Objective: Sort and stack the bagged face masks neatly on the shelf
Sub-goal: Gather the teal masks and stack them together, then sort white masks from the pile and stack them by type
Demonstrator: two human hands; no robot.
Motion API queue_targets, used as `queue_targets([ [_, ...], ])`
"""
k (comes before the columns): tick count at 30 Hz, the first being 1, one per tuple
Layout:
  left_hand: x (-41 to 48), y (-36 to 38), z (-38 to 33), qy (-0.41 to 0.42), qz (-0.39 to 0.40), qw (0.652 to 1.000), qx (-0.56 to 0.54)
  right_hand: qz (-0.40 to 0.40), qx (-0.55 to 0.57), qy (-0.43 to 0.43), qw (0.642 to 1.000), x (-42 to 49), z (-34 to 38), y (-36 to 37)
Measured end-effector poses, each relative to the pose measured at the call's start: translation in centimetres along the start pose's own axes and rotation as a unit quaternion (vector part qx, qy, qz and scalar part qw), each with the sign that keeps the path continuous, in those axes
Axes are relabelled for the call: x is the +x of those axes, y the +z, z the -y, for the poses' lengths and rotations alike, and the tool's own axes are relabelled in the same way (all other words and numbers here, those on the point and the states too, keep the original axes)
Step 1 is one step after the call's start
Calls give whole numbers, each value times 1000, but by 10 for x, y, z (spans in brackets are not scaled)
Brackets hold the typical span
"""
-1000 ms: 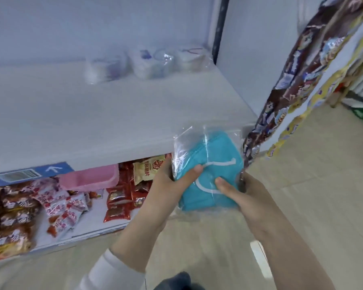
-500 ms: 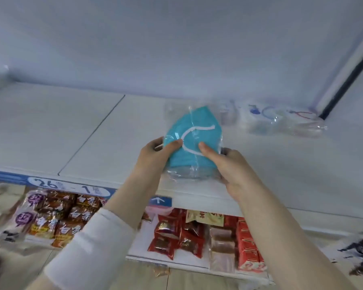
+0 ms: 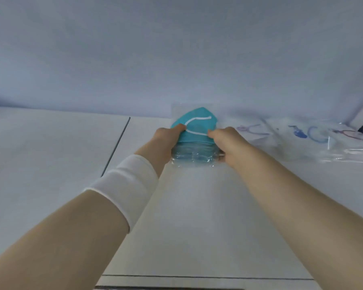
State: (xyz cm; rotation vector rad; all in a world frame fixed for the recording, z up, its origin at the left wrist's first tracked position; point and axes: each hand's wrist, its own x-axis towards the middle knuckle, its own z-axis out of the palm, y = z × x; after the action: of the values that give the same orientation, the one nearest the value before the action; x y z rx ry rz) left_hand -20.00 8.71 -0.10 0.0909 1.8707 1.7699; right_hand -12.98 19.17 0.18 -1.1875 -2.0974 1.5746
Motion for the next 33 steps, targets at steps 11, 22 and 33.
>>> queue_targets([
  [11,42,19,-10,5,1,998,70,-63,-139,-36,988,31,19,5],
  [22,51,30,-15,-15,17,997,77,-94,-206,-76,971,28,18,6],
  [33,52,34,-20,1,44,989,141,-112,-473,-168,858,19,15,0],
])
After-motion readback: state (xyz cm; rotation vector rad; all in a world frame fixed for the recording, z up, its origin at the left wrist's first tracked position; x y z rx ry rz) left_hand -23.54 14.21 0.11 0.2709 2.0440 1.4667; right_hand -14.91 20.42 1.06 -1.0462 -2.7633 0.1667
